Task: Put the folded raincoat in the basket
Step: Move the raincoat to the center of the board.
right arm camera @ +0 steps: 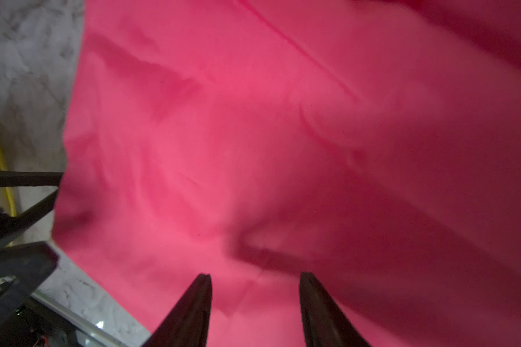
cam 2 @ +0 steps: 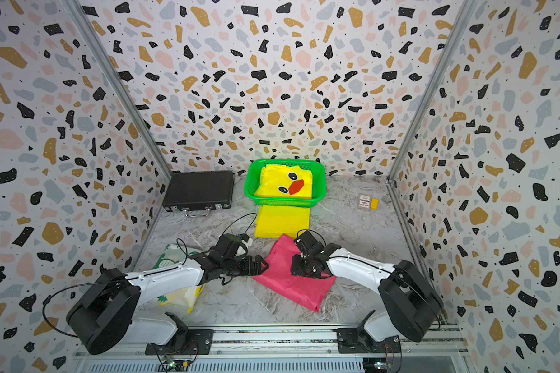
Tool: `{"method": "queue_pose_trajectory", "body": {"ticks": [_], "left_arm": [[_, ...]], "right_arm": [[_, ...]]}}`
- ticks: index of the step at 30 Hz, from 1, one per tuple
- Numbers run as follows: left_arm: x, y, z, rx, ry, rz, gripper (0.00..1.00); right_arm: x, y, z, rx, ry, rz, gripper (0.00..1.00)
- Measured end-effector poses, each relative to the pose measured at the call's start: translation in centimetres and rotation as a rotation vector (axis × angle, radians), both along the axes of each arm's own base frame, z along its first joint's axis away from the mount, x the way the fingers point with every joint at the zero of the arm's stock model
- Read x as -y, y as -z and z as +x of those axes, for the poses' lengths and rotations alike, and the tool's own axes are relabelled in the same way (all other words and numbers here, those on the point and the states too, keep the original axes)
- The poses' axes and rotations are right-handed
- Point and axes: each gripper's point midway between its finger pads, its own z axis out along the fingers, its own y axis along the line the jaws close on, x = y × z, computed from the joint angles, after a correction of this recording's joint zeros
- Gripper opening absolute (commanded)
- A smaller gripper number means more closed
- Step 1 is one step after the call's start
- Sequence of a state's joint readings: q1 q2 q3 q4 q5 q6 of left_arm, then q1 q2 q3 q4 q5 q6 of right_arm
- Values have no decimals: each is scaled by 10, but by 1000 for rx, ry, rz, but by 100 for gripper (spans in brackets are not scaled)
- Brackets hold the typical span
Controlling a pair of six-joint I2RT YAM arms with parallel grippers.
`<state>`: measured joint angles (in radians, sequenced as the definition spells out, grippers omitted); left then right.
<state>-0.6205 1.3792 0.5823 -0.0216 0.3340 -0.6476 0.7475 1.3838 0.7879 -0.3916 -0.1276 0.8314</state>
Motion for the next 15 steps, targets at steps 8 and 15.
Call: {"method": "queue_pose_trajectory", "body": {"ticks": [8, 15], "left_arm": [[8, 3, 8, 12, 63, 36, 100], [33, -2, 33, 47, 146, 30, 100]], "right_arm": [[64, -58, -25, 156, 87, -49, 81], [116, -9, -58, 8, 204, -166, 86]]}}
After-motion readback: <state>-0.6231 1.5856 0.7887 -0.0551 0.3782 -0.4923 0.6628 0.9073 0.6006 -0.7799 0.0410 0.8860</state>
